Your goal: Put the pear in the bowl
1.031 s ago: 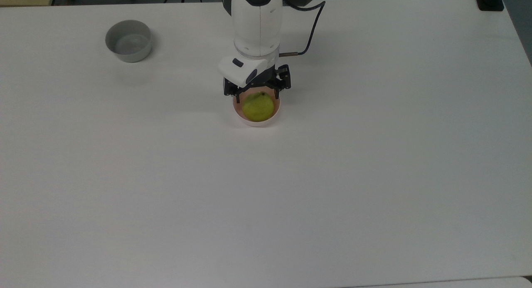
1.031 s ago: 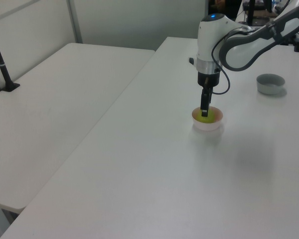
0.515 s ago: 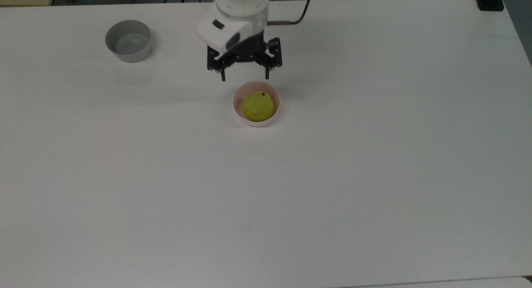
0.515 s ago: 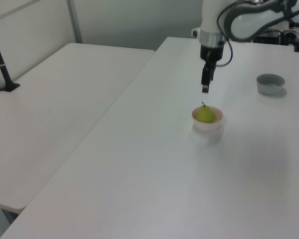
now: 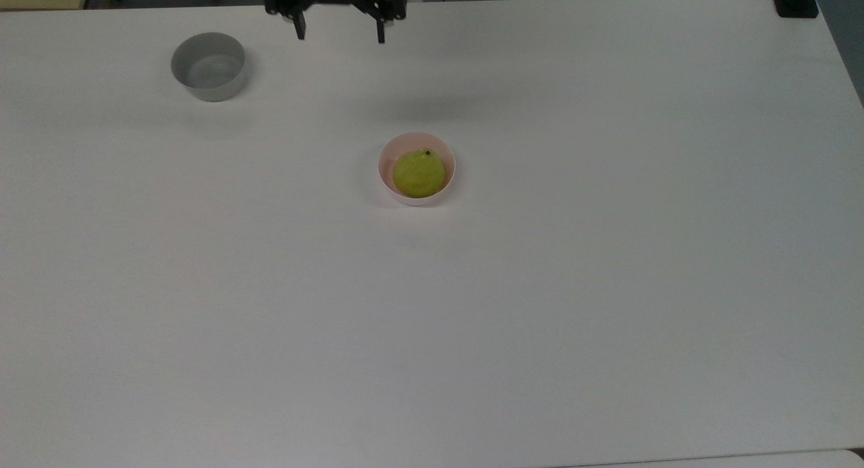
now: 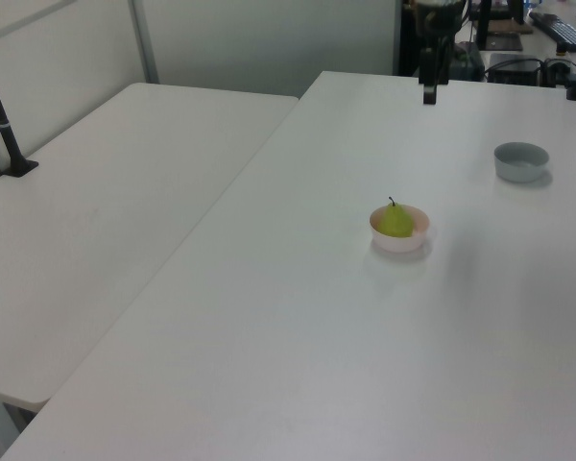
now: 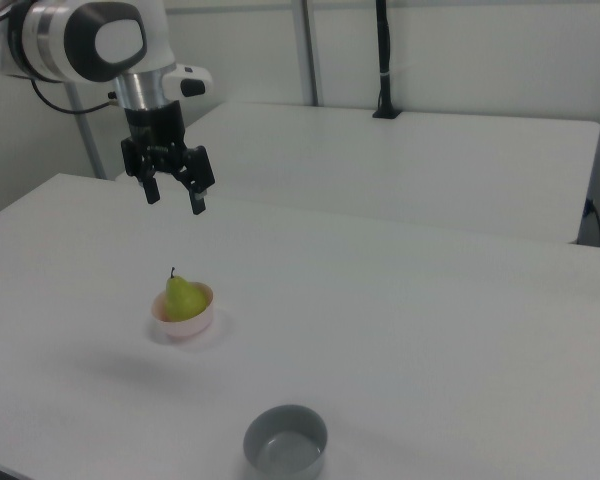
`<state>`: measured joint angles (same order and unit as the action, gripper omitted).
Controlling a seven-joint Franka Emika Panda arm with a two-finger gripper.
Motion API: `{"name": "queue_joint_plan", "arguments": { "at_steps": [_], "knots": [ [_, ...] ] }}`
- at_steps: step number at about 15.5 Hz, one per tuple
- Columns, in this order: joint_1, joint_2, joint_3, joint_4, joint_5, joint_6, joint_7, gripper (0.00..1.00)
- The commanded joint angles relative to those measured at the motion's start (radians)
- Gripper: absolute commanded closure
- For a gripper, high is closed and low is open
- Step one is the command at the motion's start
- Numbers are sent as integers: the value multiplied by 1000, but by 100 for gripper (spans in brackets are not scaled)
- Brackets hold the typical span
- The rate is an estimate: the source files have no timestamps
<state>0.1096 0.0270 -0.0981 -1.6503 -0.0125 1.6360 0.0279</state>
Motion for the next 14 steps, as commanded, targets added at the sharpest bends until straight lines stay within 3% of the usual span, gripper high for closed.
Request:
{"name": "queue_joint_plan", "arguments": {
  "at_steps": [1, 5, 14],
  "knots": [
    [-21, -33, -3, 14, -12, -54, 14, 0],
    [-42, -51, -9, 14, 0, -42, 4, 0],
    [-102, -41, -8, 12, 40, 88, -253, 0]
  ]
}}
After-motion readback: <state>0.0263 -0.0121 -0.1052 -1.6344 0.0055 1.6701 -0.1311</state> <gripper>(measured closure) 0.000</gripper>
